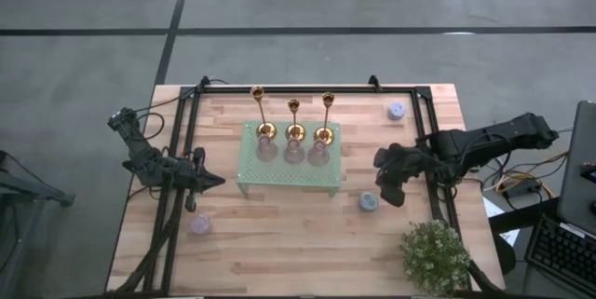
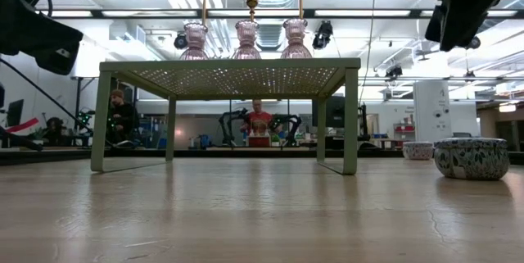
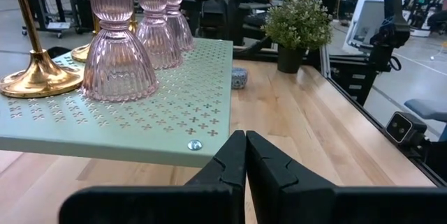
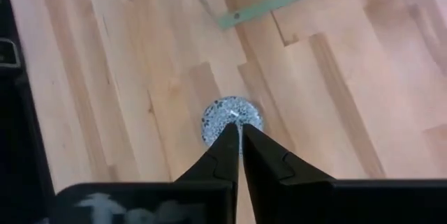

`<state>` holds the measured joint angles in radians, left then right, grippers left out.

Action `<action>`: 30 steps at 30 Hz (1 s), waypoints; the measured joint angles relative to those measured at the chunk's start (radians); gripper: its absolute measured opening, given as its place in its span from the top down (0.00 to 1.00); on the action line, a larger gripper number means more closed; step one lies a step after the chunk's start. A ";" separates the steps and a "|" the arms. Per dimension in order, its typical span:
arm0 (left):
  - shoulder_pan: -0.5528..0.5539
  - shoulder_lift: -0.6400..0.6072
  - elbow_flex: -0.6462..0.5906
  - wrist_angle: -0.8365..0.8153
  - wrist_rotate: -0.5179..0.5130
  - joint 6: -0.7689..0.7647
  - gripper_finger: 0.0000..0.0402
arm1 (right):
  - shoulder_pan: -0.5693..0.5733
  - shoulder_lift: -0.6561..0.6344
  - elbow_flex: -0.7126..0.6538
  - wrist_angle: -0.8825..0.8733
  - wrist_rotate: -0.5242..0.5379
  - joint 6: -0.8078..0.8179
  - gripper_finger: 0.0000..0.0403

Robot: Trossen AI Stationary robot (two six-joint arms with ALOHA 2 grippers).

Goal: Pick & Place candle stick holders
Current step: Put the blue scented candle on the shelf

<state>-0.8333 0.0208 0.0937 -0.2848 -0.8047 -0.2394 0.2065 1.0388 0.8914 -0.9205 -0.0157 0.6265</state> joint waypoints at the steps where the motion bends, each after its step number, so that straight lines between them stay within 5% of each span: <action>1: 0.000 0.000 0.000 0.000 0.000 0.000 0.97 | 0.009 0.014 0.003 0.001 0.001 0.000 0.94; 30: -0.001 0.001 0.000 0.000 0.000 0.000 0.97 | 0.034 0.327 -0.023 0.009 0.009 -0.057 0.12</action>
<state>-0.8341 0.0216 0.0937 -0.2849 -0.8044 -0.2394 0.2401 1.3653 0.8684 -0.9115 -0.0069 0.5694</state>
